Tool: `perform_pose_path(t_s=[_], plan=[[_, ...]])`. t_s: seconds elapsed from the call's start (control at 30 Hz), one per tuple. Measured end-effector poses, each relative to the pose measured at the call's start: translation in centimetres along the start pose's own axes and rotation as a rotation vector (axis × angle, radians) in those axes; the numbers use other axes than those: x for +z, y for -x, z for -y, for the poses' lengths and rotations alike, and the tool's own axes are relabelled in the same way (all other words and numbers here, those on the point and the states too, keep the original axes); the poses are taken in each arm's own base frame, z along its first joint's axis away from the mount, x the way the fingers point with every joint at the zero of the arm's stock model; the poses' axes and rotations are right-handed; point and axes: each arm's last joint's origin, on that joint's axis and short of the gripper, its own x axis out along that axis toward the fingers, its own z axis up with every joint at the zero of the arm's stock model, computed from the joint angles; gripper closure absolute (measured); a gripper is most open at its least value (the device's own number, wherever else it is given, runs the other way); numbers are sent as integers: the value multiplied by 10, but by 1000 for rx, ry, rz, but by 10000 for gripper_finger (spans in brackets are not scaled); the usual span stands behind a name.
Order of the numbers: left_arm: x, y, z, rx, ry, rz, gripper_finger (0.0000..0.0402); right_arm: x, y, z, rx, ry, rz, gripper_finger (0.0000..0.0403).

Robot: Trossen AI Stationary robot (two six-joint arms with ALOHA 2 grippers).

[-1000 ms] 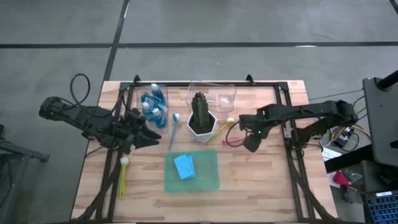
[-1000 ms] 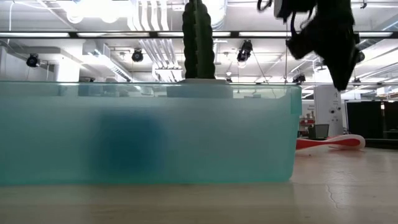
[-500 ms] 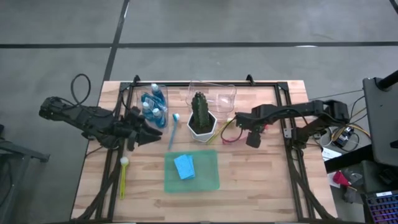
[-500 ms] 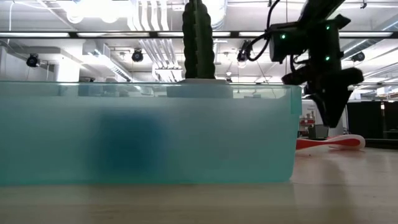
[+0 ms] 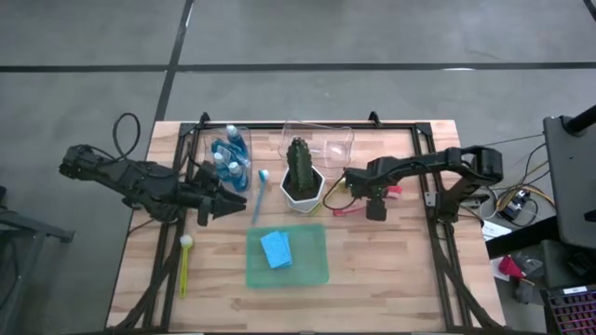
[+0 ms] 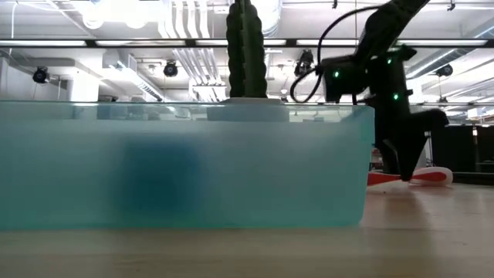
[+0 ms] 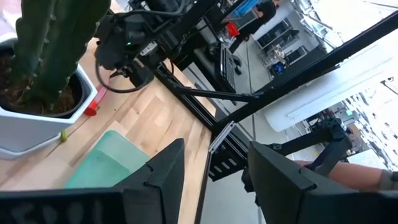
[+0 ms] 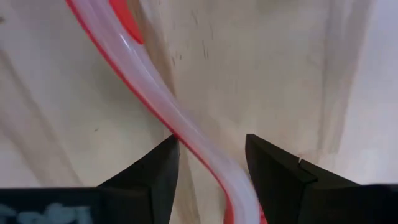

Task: Pick & Place Kitchen Sink Supplies
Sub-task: Put the red dish brush into the right transparent bin

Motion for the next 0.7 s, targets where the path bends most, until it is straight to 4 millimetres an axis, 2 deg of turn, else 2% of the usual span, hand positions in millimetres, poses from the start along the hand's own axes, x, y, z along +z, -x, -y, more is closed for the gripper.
perform_pose_path(t_s=[0.17, 0.3, 0.57, 0.7], plan=[[0, -1, 0, 2, 12, -1, 234, 7, -17, -1, 7, 57, -63, 233], [0, -1, 0, 4, 17, 2, 234, 8, -22, -1, 10, 57, -85, 254], [0, -1, 0, 4, 20, 2, 234, -3, 4, 0, 7, -27, 3, 341], [0, -1, 0, 6, 10, 1, 234, -16, 19, 0, 6, -89, -7, 365]])
